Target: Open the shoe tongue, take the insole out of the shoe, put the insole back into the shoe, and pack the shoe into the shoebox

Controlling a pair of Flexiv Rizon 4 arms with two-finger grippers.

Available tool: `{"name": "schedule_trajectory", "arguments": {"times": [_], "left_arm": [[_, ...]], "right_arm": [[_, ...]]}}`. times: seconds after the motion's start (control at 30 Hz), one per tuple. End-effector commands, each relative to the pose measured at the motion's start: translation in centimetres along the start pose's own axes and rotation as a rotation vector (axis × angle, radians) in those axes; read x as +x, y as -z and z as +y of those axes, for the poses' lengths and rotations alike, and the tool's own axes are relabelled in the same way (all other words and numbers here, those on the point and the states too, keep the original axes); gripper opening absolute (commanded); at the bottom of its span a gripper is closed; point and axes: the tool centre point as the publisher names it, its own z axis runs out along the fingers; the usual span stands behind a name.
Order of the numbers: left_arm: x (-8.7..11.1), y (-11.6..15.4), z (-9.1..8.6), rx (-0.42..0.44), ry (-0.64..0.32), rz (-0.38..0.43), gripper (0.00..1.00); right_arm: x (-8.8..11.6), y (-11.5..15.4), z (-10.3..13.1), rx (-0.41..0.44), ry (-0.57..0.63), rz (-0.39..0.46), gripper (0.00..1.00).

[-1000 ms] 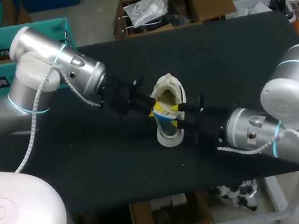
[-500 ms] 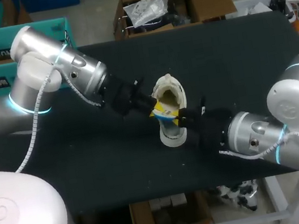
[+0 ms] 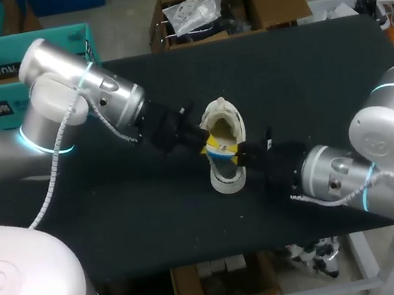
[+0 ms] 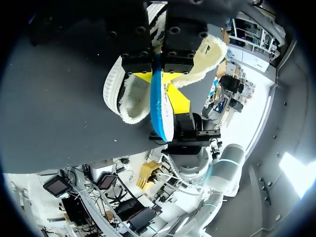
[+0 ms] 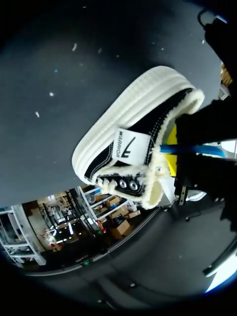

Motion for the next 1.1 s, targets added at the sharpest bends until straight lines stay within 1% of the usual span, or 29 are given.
{"name": "schedule_trajectory", "arguments": {"times": [0.03, 0.13, 0.17, 0.23, 0.37, 0.53, 0.63, 0.67, 0.73, 0.77, 1.0, 1.03, 1.07, 1.1], "left_arm": [[0.1, -1.1, 0.3, 0.000, 0.009, -0.005, 0.00], [0.2, -0.9, 0.1, 0.001, 0.013, -0.007, 0.33], [0.2, -0.7, -0.1, 0.002, 0.013, -0.008, 0.40], [0.3, -0.3, -0.3, 0.000, 0.009, -0.015, 0.42], [0.7, 0.7, -0.6, -0.005, 0.011, -0.036, 0.40], [0.8, 1.1, -0.7, 0.004, 0.015, -0.059, 0.33], [0.5, 0.7, -0.8, 0.015, 0.010, -0.062, 0.18], [0.4, 0.5, -0.8, 0.019, 0.008, -0.062, 0.11], [0.2, 0.2, -0.8, 0.026, 0.003, -0.058, 0.02], [0.1, 0.1, -0.8, 0.029, 0.001, -0.057, 0.00], [-0.1, -0.1, -0.7, 0.024, -0.005, -0.046, 0.00], [0.0, -0.1, -0.6, 0.021, -0.004, -0.045, 0.00], [0.0, -0.1, -0.6, 0.019, -0.003, -0.043, 0.00], [0.1, -0.1, -0.6, 0.017, -0.003, -0.042, 0.00]], "right_arm": [[0.3, -0.9, 0.4, -0.009, 0.002, -0.006, 0.00], [0.3, -1.0, 0.6, -0.018, 0.004, -0.014, 0.00], [0.3, -1.0, 0.7, -0.019, 0.003, -0.015, 0.00], [0.3, -1.0, 0.8, -0.022, 0.002, -0.015, 0.00], [0.3, -0.8, 1.1, -0.028, 0.000, -0.014, 0.00], [0.3, -0.6, 1.3, -0.038, -0.003, -0.014, 0.00], [0.2, -0.6, 1.4, -0.042, -0.005, -0.019, 0.00], [0.2, -0.6, 1.4, -0.042, -0.005, -0.021, 0.00], [0.1, -0.6, 1.4, -0.044, -0.005, -0.023, 0.00], [0.1, -0.6, 1.3, -0.044, -0.005, -0.024, 0.00], [0.2, 0.0, 0.7, -0.054, 0.001, -0.015, 0.00], [0.3, 0.3, 0.4, -0.057, 0.003, -0.011, 0.03], [0.4, 0.5, 0.1, -0.064, 0.010, -0.010, 0.20], [0.5, 0.7, -0.2, -0.068, 0.016, -0.011, 0.30]]}}
